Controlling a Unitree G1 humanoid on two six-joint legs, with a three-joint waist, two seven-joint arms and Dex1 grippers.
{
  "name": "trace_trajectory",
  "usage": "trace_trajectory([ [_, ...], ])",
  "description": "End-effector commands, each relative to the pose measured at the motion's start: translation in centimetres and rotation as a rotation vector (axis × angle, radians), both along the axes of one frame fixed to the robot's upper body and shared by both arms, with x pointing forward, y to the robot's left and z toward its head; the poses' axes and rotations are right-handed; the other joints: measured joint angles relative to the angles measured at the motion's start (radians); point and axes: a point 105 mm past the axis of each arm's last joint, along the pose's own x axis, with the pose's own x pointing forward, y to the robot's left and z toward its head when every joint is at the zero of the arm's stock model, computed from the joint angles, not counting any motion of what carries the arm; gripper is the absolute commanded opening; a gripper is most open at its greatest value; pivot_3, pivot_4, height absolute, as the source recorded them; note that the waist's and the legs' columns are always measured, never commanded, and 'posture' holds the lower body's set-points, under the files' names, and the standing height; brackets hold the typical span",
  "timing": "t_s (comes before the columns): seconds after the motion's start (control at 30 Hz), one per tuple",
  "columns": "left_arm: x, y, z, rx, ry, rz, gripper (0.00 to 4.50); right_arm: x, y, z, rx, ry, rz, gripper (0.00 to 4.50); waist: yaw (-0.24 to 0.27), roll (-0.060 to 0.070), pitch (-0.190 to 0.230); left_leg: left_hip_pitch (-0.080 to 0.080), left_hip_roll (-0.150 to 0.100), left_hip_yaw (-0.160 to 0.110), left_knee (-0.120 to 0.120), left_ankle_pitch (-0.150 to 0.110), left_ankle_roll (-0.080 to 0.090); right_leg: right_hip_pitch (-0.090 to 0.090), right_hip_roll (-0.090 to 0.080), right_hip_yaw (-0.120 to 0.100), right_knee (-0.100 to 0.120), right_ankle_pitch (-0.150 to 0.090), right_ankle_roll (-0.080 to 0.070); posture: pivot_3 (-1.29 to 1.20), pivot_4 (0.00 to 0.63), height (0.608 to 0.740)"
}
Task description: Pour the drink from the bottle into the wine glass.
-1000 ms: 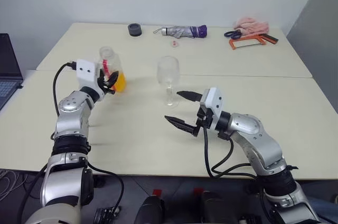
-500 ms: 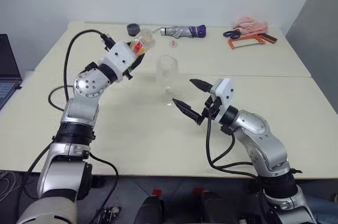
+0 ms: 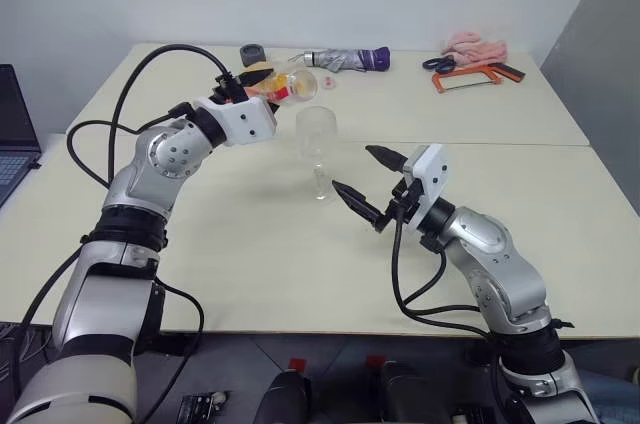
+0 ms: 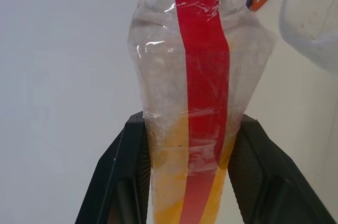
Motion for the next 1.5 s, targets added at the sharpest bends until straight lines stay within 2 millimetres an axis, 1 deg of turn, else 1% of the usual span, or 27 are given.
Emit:
trace_trajectory([
  [0.03, -0.5, 0.1, 2.2, 0.064, -0.117, -0.013, 1.68, -0.2, -0.5, 1.2, 0.025, -0.047, -0.006, 4.5, 0.0, 0.0, 0.0, 0.0, 0.0, 0.0, 0.0, 0.0, 0.0, 0.0, 0.0, 0.0, 0.0, 0.0, 0.0, 0.0, 0.15, 0.74],
  [0.17, -0.5, 0.4, 2.4, 0.112, -0.149, -0.006, 1.68, -0.2, -0.5, 1.3, 0.028, -0.048, -0.005, 4.5, 0.0, 0.0, 0.0, 0.0, 0.0, 0.0, 0.0, 0.0, 0.0, 0.0, 0.0, 0.0, 0.0, 0.0, 0.0, 0.0, 0.15, 0.74],
  [0.27, -0.4, 0.7, 2.5, 0.145, -0.165, 0.002, 1.68, -0.2, -0.6, 1.9, 0.049, -0.069, 0.001, 4.5, 0.0, 0.0, 0.0, 0.0, 0.0, 0.0, 0.0, 0.0, 0.0, 0.0, 0.0, 0.0, 0.0, 0.0, 0.0, 0.0, 0.15, 0.74],
  [0.5, -0.1, 0.8, 2.9, 0.197, -0.205, 0.015, 1.68, -0.5, -0.5, 2.2, 0.05, -0.092, 0.022, 4.5, 0.0, 0.0, 0.0, 0.0, 0.0, 0.001, 0.0, 0.0, 0.0, 0.0, 0.0, 0.0, 0.0, 0.0, 0.0, 0.0, 0.15, 0.74],
  [0.8, 0.4, 0.7, 4.0, 0.208, -0.265, 0.049, 1.68, -0.6, -0.3, 2.0, 0.044, -0.094, 0.025, 4.5, 0.0, 0.0, 0.0, -0.001, 0.0, 0.001, 0.0, 0.0, 0.0, 0.0, 0.0, -0.001, 0.0, 0.0, 0.0, 0.0, 0.15, 0.74],
  [1.2, 0.7, -0.2, 4.1, 0.205, -0.301, 0.045, 1.68, -0.7, -0.1, 1.9, 0.04, -0.092, 0.022, 4.5, 0.0, 0.0, 0.0, -0.001, 0.0, 0.002, 0.0, 0.0, 0.0, 0.0, 0.0, -0.001, 0.001, 0.0, 0.0, 0.0, 0.15, 0.74],
  [1.5, 0.8, 0.0, 4.5, 0.211, -0.317, 0.06, 1.68, -1.0, -0.1, 1.7, 0.047, -0.1, 0.032, 4.5, 0.0, 0.0, 0.0, -0.001, 0.0, 0.002, 0.0, 0.0, 0.0, 0.0, 0.0, -0.001, 0.001, 0.0, 0.0, 0.0, 0.15, 0.74],
])
